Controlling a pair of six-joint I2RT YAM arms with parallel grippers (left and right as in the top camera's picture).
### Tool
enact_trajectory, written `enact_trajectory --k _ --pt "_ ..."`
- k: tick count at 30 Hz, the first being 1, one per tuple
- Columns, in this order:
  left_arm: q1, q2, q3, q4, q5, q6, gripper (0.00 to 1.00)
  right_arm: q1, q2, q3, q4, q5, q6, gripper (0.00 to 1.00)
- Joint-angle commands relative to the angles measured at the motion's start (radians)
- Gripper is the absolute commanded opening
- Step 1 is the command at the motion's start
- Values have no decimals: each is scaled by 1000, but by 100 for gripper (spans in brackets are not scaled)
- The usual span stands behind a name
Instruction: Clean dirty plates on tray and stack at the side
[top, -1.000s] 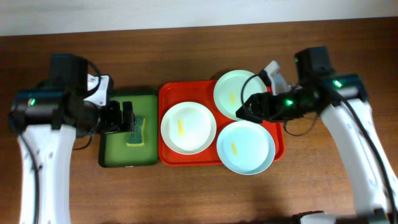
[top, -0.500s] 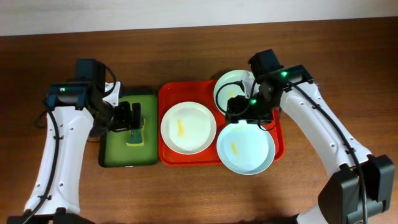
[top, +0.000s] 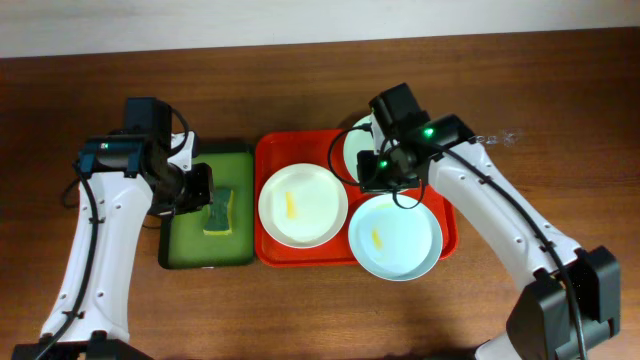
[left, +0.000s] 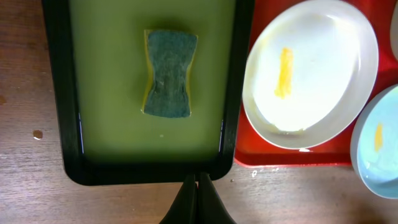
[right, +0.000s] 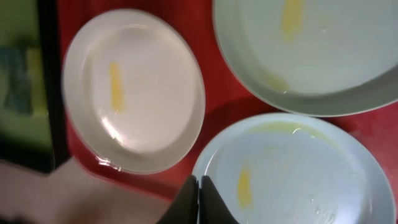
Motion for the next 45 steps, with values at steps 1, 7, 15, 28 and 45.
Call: enact_trajectory --k 1,7,15,28,45 --pt "-3 6 -11 3 -63 -50 0 19 9 -95 100 75 97 4" --pt "-3 6 -77 61 -109 -113 2 19 11 -237 292 63 165 26" --pt "-3 6 -133 127 -109 -116 4 21 82 -301 495 -29 252 32" --pt "-3 6 -134 149 -109 -117 8 22 175 -303 562 -32 266 18" --pt "-3 6 -134 157 -109 -117 11 34 175 -305 575 -104 256 29"
